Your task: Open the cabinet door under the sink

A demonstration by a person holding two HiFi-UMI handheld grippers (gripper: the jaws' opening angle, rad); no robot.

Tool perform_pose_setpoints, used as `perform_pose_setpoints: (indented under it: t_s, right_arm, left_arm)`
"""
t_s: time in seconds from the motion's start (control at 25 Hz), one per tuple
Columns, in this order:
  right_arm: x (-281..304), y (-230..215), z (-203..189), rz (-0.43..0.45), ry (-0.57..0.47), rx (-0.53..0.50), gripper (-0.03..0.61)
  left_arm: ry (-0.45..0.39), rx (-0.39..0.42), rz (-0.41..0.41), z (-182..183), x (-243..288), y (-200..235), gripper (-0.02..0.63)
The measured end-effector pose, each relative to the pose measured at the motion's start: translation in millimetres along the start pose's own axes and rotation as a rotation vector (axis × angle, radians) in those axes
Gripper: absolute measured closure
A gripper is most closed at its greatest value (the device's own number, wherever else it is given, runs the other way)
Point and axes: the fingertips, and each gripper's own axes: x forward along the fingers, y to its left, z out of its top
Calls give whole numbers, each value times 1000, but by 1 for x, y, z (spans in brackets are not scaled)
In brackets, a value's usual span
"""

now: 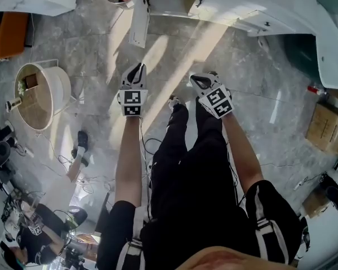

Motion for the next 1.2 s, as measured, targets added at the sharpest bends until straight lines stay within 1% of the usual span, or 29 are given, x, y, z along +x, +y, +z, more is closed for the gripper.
perform_pose_setpoints:
  t_s: [0.2,0.36,0.52,0.72,0.8,0.88,1.0,1.08,1.2]
  right_arm:
    - [-35,18,-10,7,66,17,518]
    - [-55,35,-2,29,51,12,518]
    - [-72,46,1,55,63,-22,518]
    - [-96,59,22,84,39,-115,518]
    - [-104,70,35,97,23,-172,518]
    - [-109,78,45,95,1,-212,518]
    - [-117,84,56,74,-33,-200,518]
    - [-122,85,62,54,-41,-190,518]
    - [-132,90,57,41,-46,-185,518]
  left_arm:
    - [-26,-6,-31,26,-42,-34,577]
    - [-33,-41,-58,36,-75,-51,577]
    - [-24,-29,-121,39,-98,-89,577]
    - [-57,-108,-120,54,-120,-114,577]
    - [-63,-102,-144,61,-126,-127,577]
    - [-63,-78,-175,68,-132,-141,577]
    - [-68,-65,-198,75,-140,-151,577]
    - [-93,-79,-199,83,-148,-152,577]
    - [-115,-109,-191,83,-168,-159,577]
